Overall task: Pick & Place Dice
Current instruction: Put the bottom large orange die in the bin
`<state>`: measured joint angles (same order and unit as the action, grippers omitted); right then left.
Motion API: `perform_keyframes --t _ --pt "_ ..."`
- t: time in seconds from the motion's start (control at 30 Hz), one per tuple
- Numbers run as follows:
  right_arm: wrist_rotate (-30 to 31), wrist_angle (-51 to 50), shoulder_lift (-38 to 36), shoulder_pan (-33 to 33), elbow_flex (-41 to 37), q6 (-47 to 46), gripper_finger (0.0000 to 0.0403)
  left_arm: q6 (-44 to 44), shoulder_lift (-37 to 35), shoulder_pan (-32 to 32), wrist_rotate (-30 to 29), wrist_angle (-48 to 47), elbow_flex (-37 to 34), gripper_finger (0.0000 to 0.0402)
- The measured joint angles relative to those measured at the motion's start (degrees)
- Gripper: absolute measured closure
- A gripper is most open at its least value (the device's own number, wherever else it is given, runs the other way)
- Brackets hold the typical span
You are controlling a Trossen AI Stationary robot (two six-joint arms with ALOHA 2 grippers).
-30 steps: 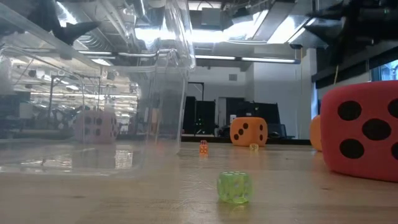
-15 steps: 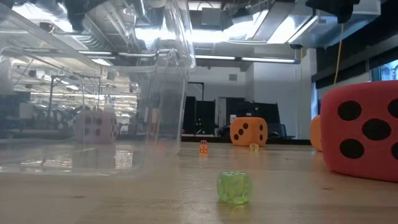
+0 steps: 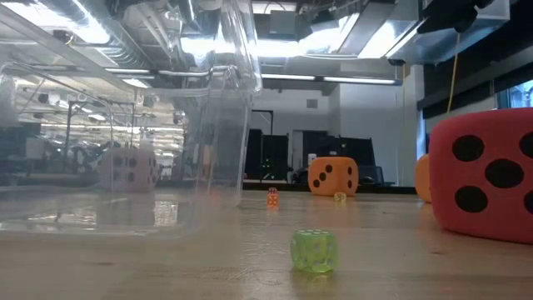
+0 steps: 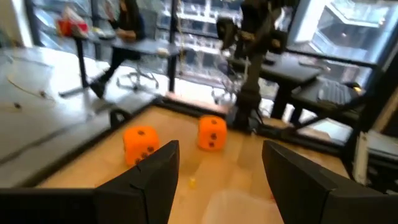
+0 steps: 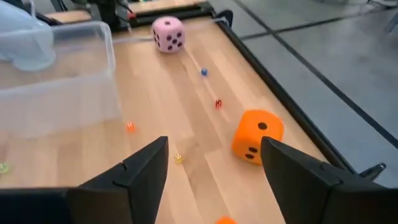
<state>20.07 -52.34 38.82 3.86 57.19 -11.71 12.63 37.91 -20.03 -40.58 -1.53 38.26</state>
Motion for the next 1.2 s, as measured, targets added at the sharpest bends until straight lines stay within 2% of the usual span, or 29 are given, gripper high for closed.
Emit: perform_keyframes --t 0.23,0.43,0.53,0.73,0.97,1.2 --pt "-4.7 -2.7 5.9 0.0 0.0 -2.0 0.011 -1.4 -0.5 0.0 -0.8 -0.3 0.9 0.0178" --pt "-5.7 -3.8 13.4 0.0 0.0 10.0 0.0077 1.8 -0.5 0.9 -1.7 -4.0 0.9 0.0161" --pt "-5.7 -4.5 17.1 0.0 0.0 12.2 0.0073 4.8 -0.7 2.8 -0.5 -4.7 0.9 0.0143" --pt "-6.8 -10.5 22.4 0.0 0.0 12.2 0.0072 3.9 -0.7 6.3 4.4 -4.8 0.9 0.0115" --pt "-6.7 -15.1 24.5 0.0 0.0 9.3 0.0072 2.4 -0.7 9.1 4.6 -4.8 0.9 0.0111" --pt "-8.4 -15.4 25.5 -0.2 0.0 5.3 0.0072 2.3 -0.7 12.1 4.6 -4.8 0.9 0.0111"
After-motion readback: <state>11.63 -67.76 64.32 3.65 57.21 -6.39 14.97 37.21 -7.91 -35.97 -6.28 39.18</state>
